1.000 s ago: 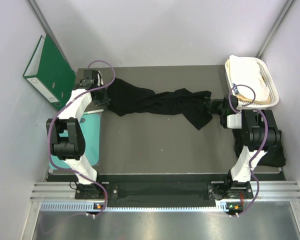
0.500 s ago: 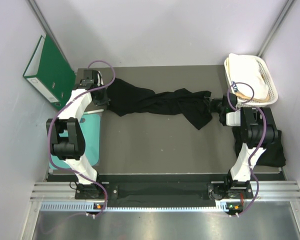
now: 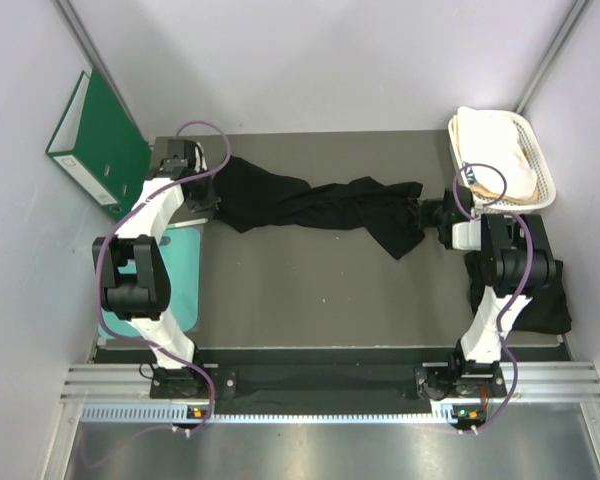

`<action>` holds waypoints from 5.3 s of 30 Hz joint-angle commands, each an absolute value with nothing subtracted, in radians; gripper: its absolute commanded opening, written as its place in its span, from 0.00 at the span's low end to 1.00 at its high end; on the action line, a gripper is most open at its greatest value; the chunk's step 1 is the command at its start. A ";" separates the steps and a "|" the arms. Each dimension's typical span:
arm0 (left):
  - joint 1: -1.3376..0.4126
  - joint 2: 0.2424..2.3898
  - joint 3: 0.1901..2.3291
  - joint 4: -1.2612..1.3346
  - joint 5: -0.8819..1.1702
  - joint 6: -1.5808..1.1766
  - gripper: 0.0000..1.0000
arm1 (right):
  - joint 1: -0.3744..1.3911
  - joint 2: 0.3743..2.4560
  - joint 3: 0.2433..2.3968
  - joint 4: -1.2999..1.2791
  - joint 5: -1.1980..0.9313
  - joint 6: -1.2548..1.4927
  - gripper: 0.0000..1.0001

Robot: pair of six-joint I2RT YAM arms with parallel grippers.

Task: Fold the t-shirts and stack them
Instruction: Flatten out the tshirt

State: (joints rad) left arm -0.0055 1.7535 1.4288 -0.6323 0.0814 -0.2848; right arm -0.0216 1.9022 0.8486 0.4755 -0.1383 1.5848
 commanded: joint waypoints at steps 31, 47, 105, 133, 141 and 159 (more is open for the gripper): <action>-0.008 1.654 1.503 -0.638 0.071 -0.294 0.00 | -0.020 1.692 1.130 0.083 -0.063 1.143 0.00; -0.009 1.582 1.545 -0.630 0.086 -0.316 0.00 | -0.017 1.586 1.011 0.058 -0.075 1.091 0.00; -0.089 1.276 2.381 -0.693 -0.021 -0.175 0.00 | 0.310 0.735 1.678 -0.430 0.207 0.282 0.00; -0.087 2.190 2.387 -0.666 0.048 -0.259 0.00 | 0.144 1.768 1.395 0.068 0.095 0.304 0.00; -0.086 2.296 2.454 -0.571 0.026 -0.368 0.00 | 0.083 2.054 1.702 -0.035 0.064 0.305 0.00; -0.064 2.297 2.427 -0.621 0.080 -0.472 0.00 | 0.011 2.246 1.947 -0.225 -0.078 0.371 0.00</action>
